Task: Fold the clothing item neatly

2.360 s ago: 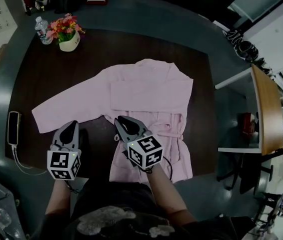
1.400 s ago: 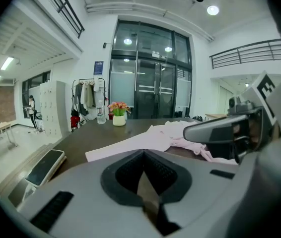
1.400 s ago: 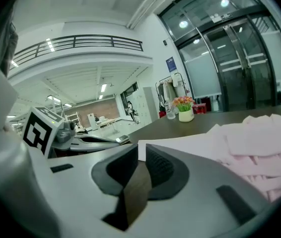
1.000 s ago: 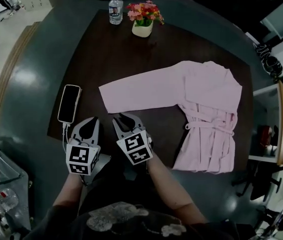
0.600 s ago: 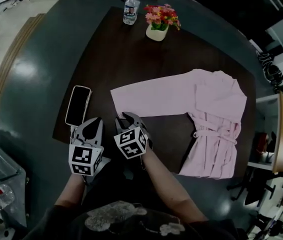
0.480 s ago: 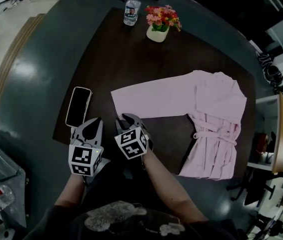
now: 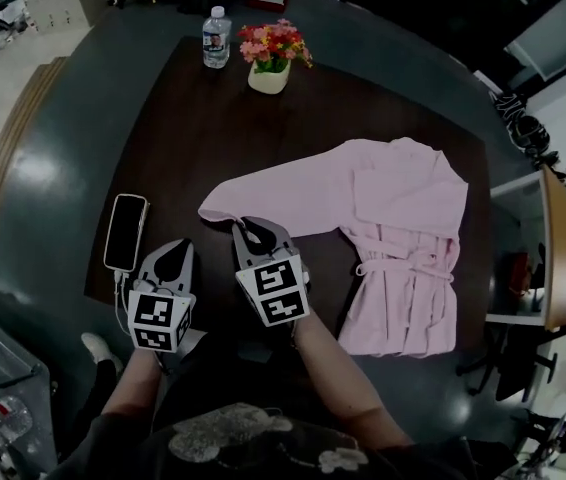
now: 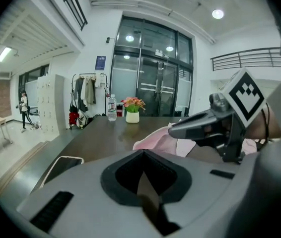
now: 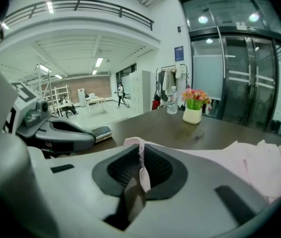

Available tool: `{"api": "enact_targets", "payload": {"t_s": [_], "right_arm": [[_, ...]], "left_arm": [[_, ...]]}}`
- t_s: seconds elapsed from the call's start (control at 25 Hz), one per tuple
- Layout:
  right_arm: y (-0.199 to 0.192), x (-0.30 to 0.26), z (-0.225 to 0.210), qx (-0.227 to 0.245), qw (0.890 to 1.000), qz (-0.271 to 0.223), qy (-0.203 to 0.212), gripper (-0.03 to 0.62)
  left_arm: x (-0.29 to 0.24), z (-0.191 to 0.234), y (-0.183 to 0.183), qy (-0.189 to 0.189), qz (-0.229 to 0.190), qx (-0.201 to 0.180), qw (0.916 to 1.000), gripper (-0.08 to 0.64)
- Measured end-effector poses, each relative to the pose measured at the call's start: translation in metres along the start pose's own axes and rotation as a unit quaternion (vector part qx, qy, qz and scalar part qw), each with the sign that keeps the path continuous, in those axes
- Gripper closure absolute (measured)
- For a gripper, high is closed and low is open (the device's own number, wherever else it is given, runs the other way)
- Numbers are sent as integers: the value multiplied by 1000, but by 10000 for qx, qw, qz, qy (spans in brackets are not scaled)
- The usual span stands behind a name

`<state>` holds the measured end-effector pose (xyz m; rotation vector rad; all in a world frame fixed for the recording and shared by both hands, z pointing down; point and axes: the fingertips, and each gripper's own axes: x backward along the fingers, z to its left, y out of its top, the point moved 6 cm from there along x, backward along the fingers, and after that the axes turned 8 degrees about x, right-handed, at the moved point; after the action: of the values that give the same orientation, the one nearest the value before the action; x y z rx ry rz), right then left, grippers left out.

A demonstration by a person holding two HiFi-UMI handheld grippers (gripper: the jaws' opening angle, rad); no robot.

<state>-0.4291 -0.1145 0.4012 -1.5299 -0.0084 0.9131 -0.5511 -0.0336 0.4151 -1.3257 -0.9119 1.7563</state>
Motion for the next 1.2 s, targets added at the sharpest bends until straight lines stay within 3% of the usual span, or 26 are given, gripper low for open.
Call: {"api": "enact_targets", "payload": {"t_s": [0.28, 0.6, 0.92, 1.2], "right_arm": [[-17, 87, -105, -379, 9960, -377, -715, 569], [-86, 179, -227, -1144, 9819, -429, -1447, 569], [-154, 204, -279, -1570, 9788, -138, -1311, 569], [-148, 206, -289, -1581, 9784, -343, -1286, 569]], "left_arm": [[-31, -90, 14, -151, -88, -96, 9998, 551], [-62, -195, 18, -288, -155, -218, 9992, 551], [-76, -253, 17, -69, -293, -234, 9993, 551], [-84, -265, 18, -236, -192, -286, 9991, 551]]}}
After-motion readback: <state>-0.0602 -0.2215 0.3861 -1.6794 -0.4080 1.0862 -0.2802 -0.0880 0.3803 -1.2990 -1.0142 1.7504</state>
